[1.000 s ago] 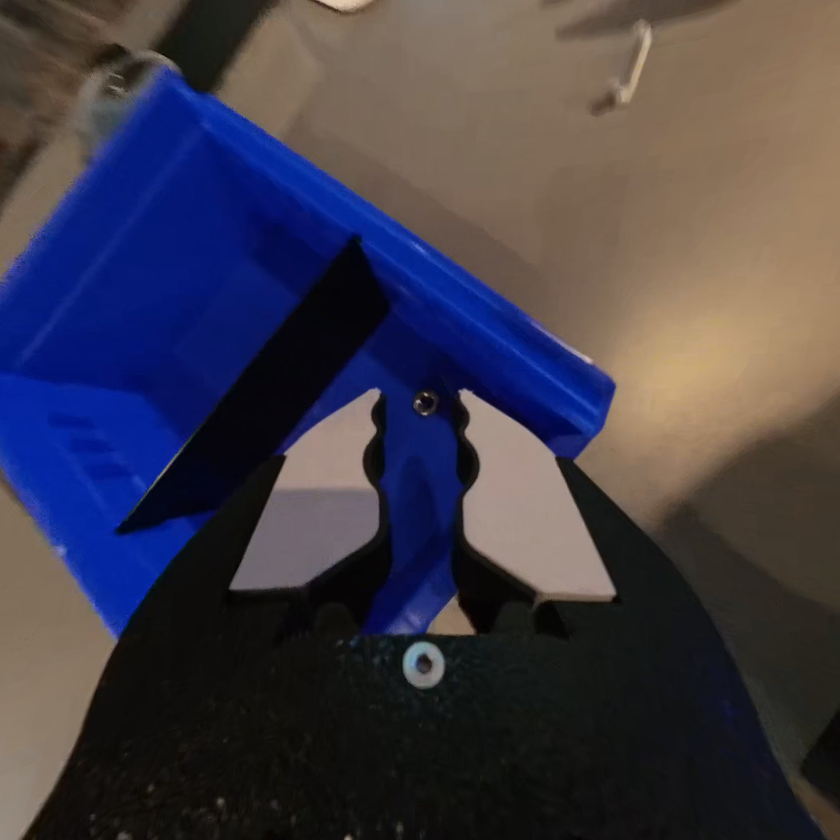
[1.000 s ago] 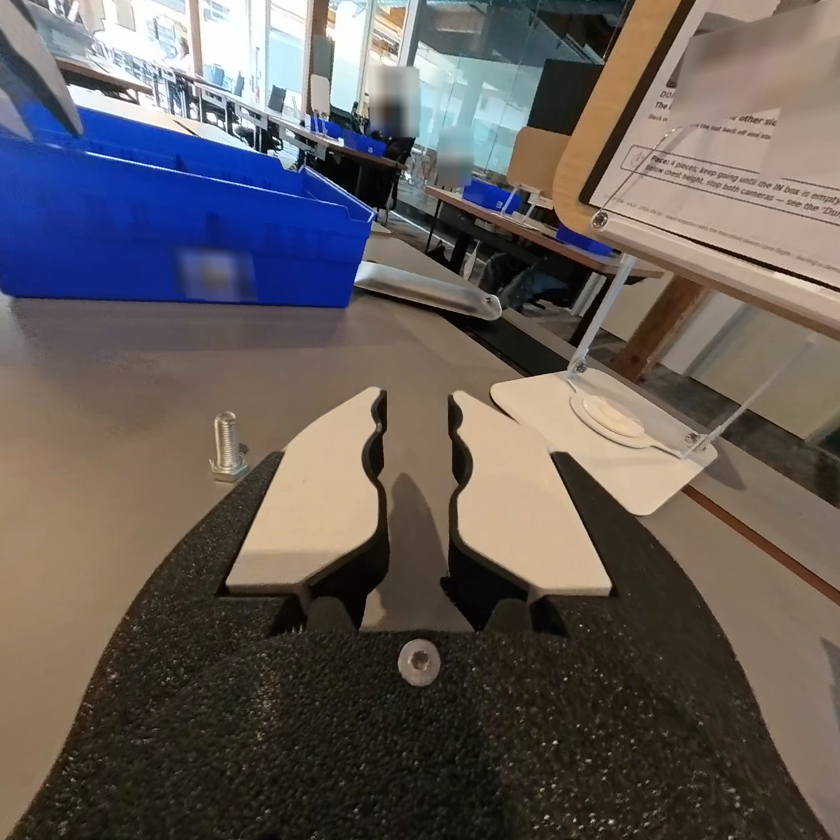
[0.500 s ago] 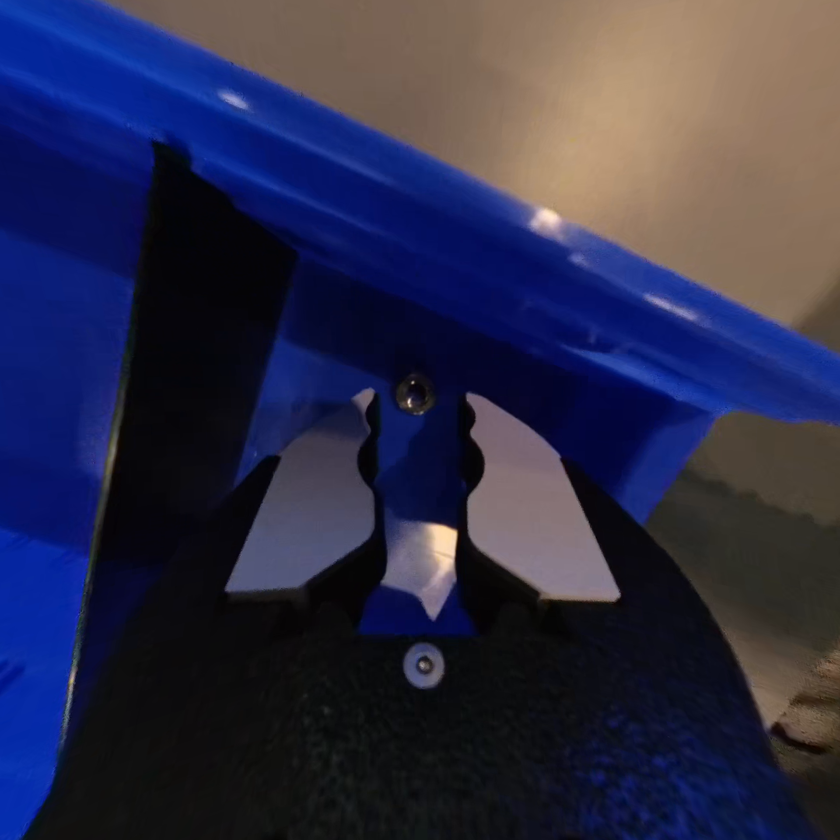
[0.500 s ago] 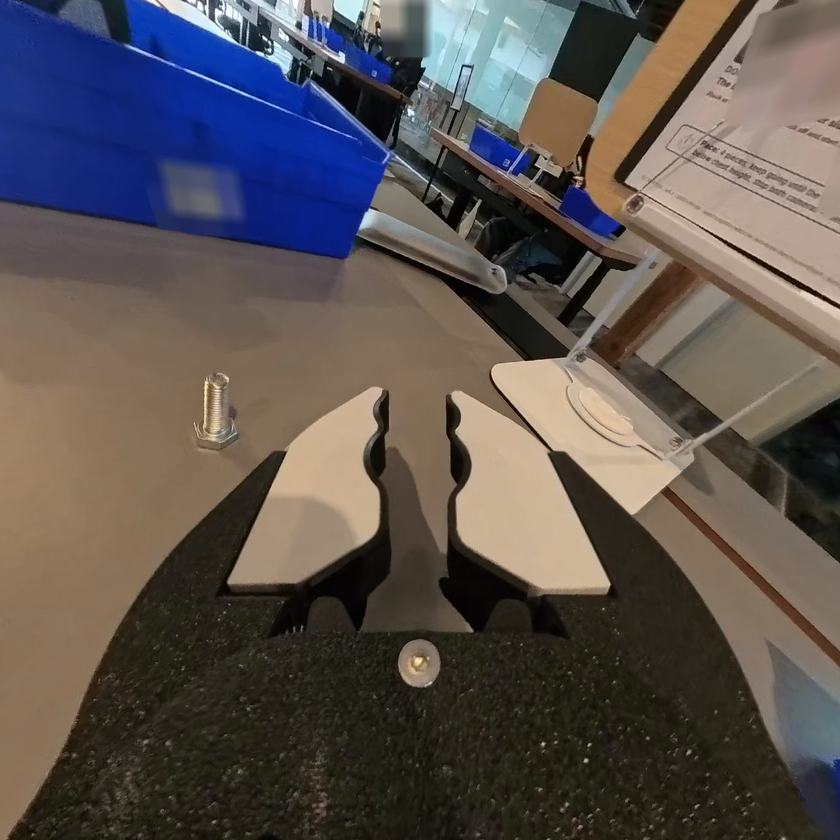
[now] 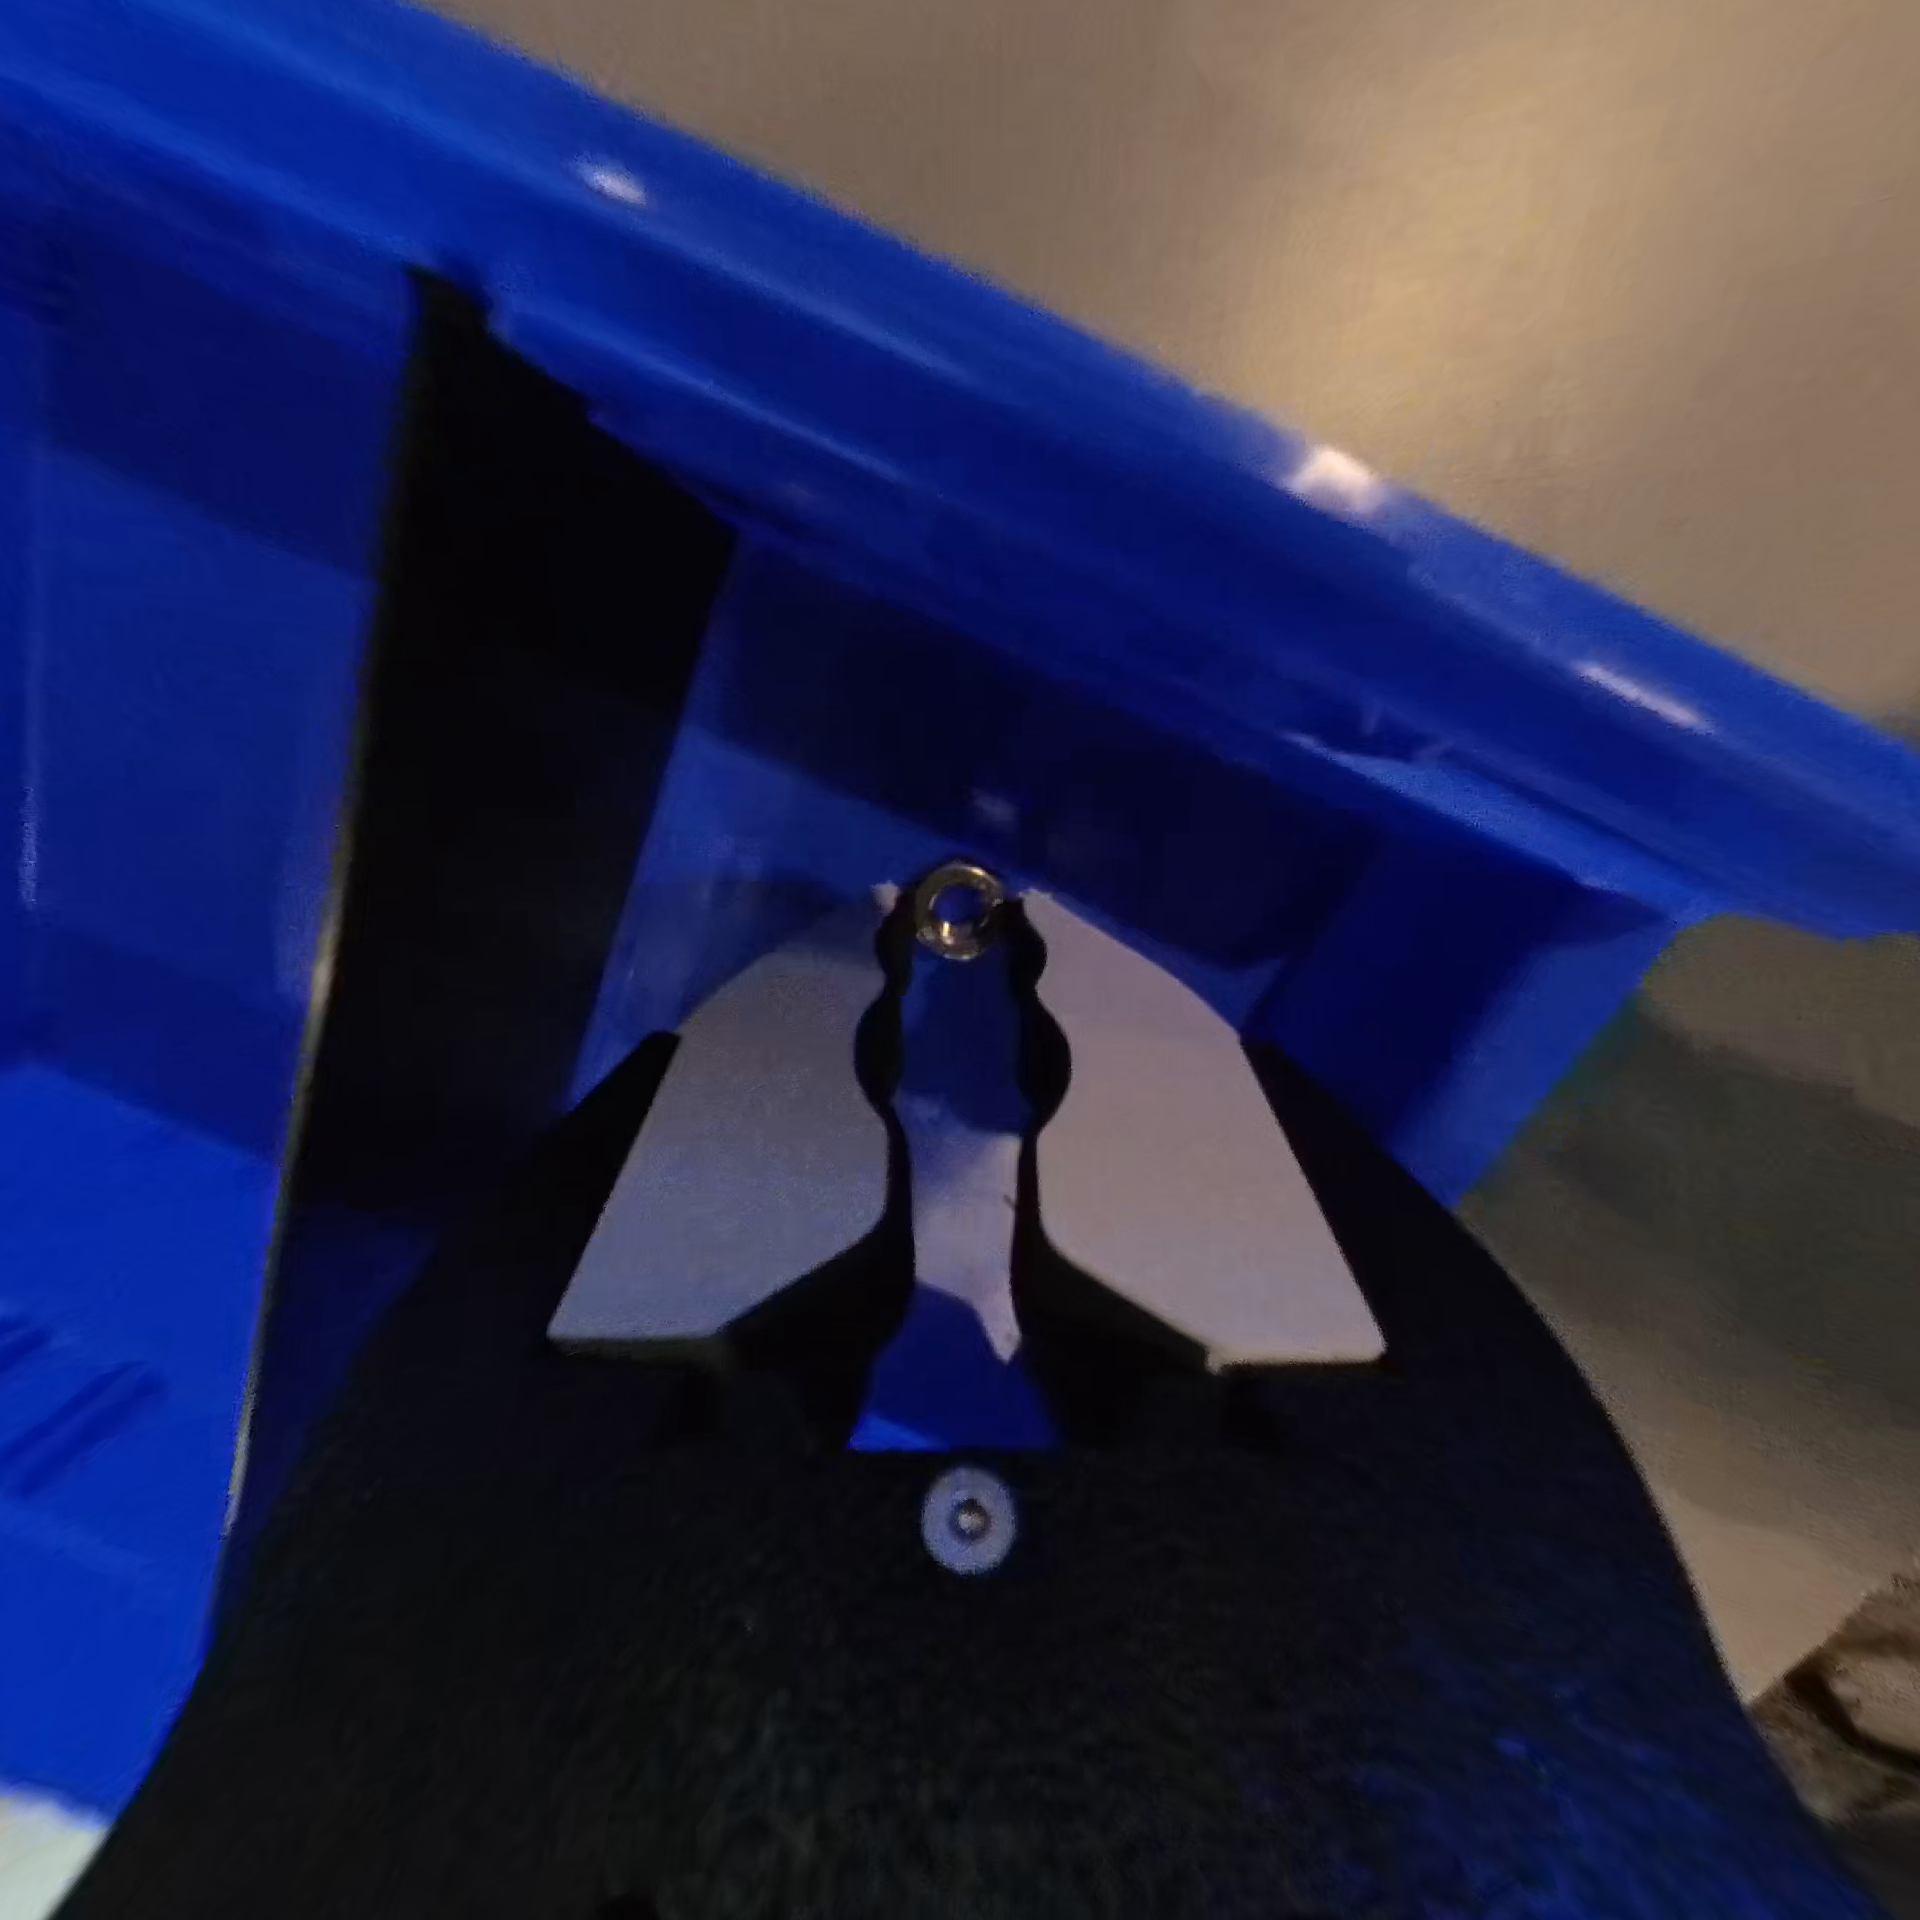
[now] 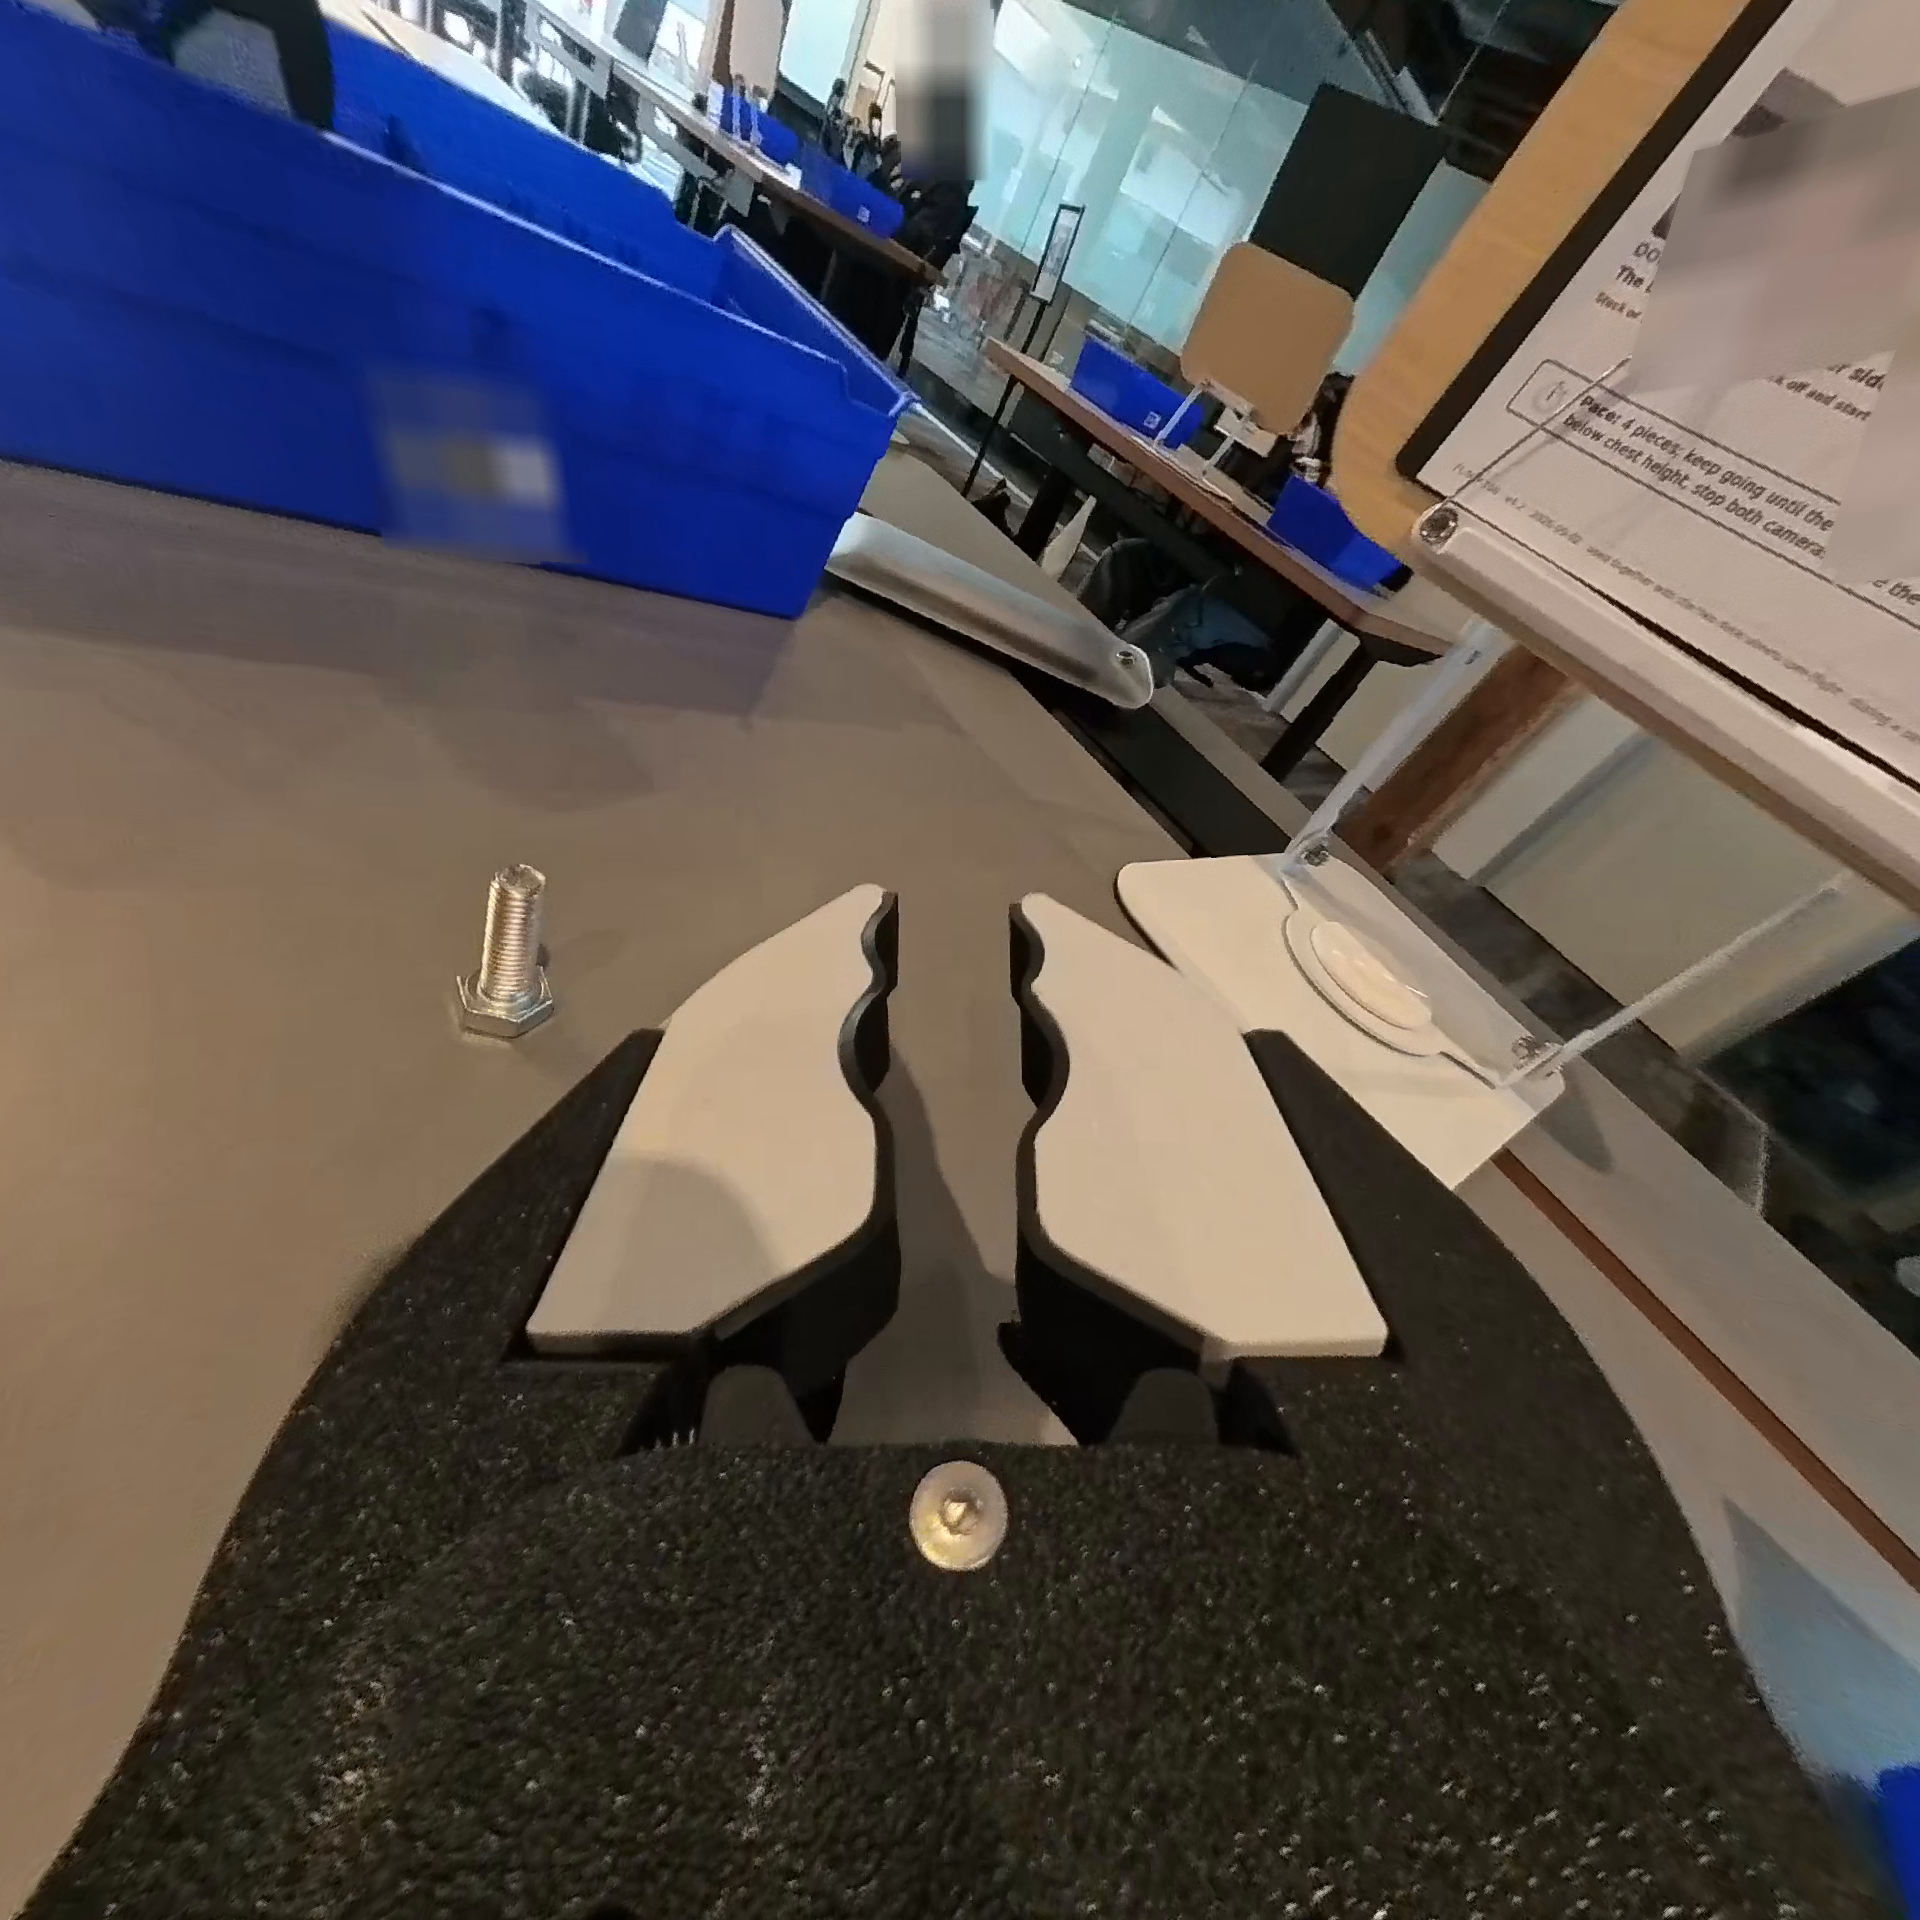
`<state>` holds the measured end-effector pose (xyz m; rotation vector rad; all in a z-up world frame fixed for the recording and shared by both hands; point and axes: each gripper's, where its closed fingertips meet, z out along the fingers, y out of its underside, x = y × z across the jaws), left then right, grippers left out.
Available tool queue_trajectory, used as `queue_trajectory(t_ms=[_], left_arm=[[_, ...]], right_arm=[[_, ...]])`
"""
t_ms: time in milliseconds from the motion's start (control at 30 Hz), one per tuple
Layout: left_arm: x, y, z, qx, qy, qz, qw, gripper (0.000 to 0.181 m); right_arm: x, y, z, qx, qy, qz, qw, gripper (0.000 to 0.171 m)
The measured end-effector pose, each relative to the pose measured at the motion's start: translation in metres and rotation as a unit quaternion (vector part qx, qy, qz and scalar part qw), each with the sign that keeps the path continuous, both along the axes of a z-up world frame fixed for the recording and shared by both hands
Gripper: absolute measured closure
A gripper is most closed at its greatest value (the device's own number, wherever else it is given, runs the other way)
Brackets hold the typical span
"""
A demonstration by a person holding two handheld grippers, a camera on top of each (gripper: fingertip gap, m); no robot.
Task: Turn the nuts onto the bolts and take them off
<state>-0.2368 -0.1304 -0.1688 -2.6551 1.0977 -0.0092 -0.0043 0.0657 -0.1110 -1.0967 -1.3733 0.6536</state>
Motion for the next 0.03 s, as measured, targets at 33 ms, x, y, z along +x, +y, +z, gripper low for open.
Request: queue_trajectory(t_ms=[33], left_arm=[[-0.0016,-0.0005,0.0078,0.013,0.005,0.008,1.0,0.164]], right_arm=[[0.0003,0.0003,0.0009,-0.002,0.003,0.0,1.0,0.151]])
